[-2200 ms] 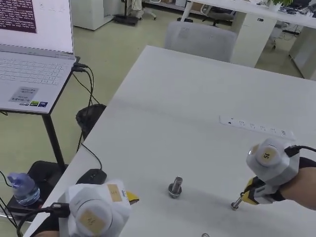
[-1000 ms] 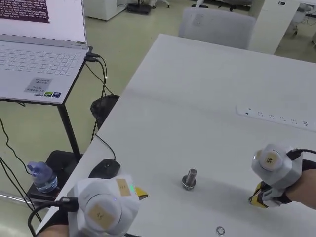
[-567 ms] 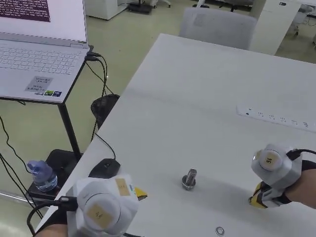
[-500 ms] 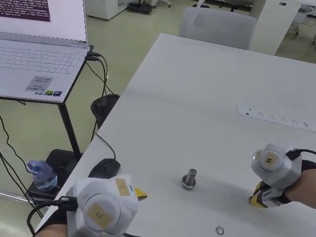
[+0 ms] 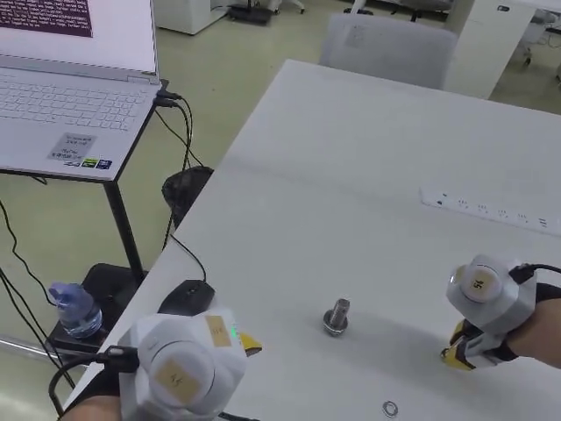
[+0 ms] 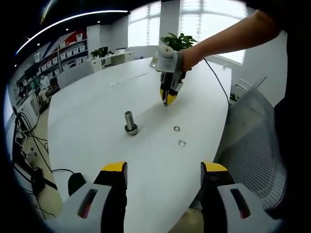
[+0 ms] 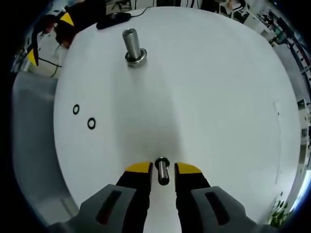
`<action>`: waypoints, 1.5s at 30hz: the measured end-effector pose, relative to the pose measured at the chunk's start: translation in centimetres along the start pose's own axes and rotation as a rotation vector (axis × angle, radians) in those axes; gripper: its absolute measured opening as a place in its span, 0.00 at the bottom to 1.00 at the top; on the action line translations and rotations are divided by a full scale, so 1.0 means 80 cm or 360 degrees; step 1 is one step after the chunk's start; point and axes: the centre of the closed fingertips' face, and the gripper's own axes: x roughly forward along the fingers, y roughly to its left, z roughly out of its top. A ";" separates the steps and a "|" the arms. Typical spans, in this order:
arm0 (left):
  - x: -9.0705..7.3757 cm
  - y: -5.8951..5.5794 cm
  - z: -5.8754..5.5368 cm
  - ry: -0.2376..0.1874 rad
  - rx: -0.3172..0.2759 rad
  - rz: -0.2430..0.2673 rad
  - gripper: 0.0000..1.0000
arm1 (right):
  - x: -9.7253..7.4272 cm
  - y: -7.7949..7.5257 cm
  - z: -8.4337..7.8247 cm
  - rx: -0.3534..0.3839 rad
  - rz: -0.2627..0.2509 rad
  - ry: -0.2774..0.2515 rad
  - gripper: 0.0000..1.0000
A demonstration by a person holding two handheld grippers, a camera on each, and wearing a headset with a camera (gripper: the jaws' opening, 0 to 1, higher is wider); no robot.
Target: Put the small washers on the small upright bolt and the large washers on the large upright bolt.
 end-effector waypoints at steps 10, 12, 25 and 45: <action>-0.005 -0.001 0.005 -0.0018 0.0016 0.0008 0.60 | -0.024 0.002 0.023 -0.0057 -0.0027 -0.0053 0.24; -0.006 -0.001 0.006 -0.0020 0.0021 0.0009 0.60 | -0.029 0.005 0.029 -0.0073 -0.0028 -0.0064 0.25; -0.017 -0.006 0.014 -0.0027 0.0057 0.0013 0.62 | -0.051 0.048 0.076 -0.0215 -0.0012 -0.0157 0.27; -0.027 -0.011 0.012 -0.0042 0.0057 0.0022 0.64 | -0.038 0.109 0.082 -0.0389 0.0073 -0.0146 0.29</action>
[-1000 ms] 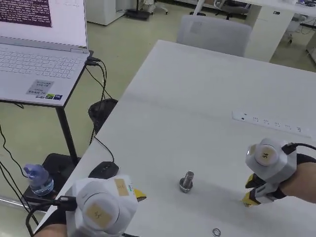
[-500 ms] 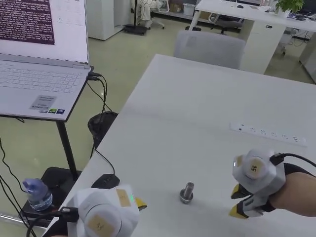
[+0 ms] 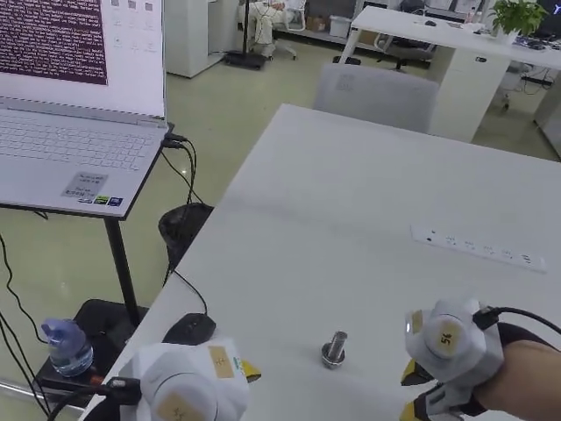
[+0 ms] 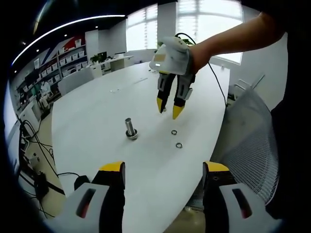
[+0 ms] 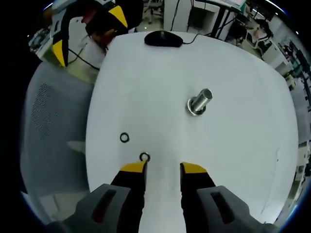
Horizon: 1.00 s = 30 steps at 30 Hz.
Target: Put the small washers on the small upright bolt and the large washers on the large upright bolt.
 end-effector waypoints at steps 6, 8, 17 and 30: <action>-0.004 0.002 0.001 -0.0004 -0.0001 0.0005 0.64 | 0.014 0.016 -0.003 -0.0042 0.0031 -0.0023 0.28; -0.004 0.004 0.002 -0.0014 -0.0011 0.0007 0.64 | 0.019 0.019 -0.002 -0.0045 0.0040 -0.0036 0.28; -0.001 0.001 -0.004 0.0005 -0.0021 0.0006 0.63 | 0.046 0.030 -0.007 -0.0087 0.0059 -0.0021 0.26; -0.003 0.003 -0.007 0.0012 -0.0029 0.0014 0.62 | 0.057 0.034 -0.013 -0.0057 0.0063 -0.0005 0.23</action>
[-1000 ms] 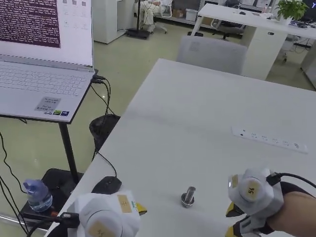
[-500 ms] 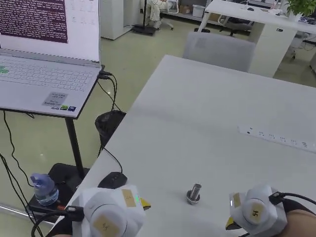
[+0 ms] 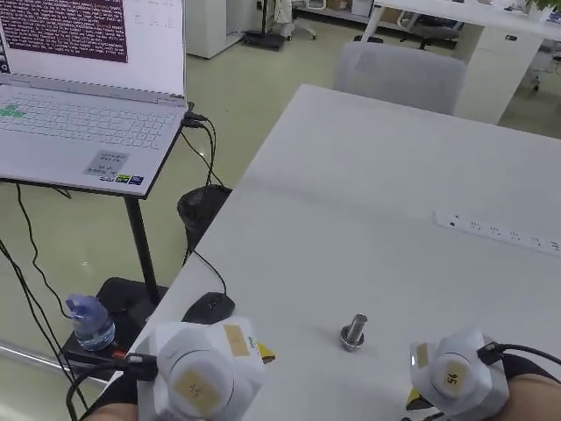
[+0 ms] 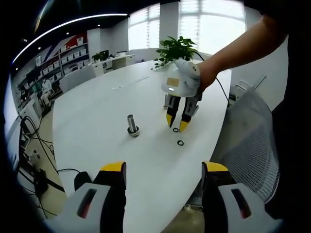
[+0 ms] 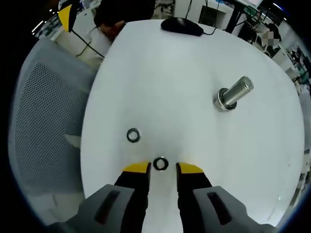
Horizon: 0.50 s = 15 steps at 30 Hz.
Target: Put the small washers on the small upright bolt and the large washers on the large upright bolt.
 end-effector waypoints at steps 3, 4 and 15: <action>0.001 -0.001 -0.001 0.0000 0.0000 -0.0003 0.62 | 0.000 -0.001 0.000 0.0006 -0.0003 -0.0004 0.23; 0.001 -0.001 -0.001 0.0004 0.0003 -0.0006 0.62 | 0.001 0.000 0.000 0.0000 -0.0001 -0.0001 0.22; 0.002 -0.005 -0.001 0.0000 0.0005 -0.0006 0.61 | 0.001 0.006 0.001 -0.0029 -0.0009 0.0028 0.16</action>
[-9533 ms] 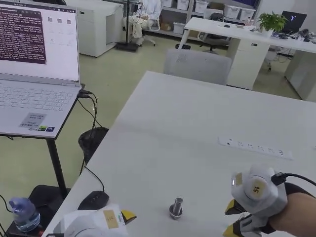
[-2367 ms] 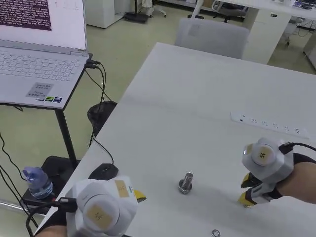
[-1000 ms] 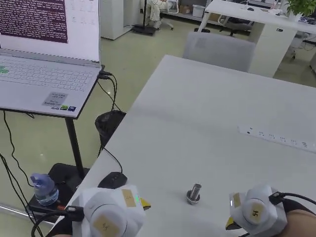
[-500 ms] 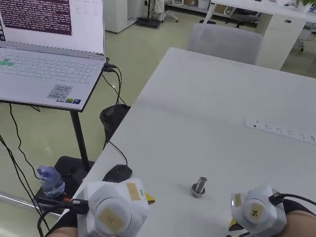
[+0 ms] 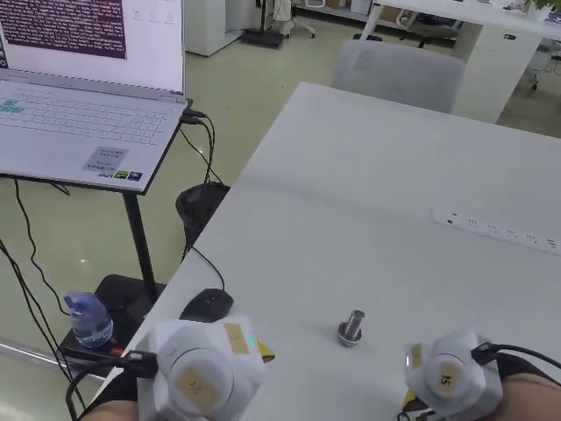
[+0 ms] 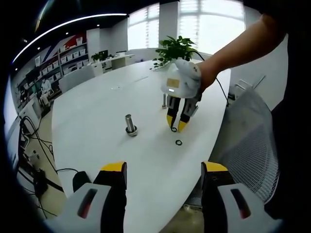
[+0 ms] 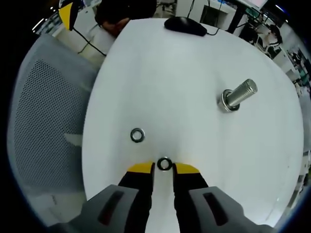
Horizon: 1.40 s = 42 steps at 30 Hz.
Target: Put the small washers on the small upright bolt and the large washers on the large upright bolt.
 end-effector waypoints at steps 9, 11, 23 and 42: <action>-0.001 -0.003 -0.002 0.0007 -0.0005 0.0006 0.60 | 0.000 -0.002 0.000 0.0021 -0.0019 -0.0001 0.14; -0.001 -0.004 -0.002 0.0004 -0.0007 0.0007 0.60 | 0.001 -0.003 0.000 0.0059 -0.0021 -0.0011 0.14; 0.002 -0.004 0.006 0.0001 0.0007 0.0014 0.59 | -0.007 -0.005 -0.007 0.0159 -0.0039 -0.0032 0.13; 0.026 -0.001 0.022 -0.0013 0.0034 -0.0018 0.64 | -0.072 -0.026 -0.093 0.0428 -0.0138 -0.0008 0.13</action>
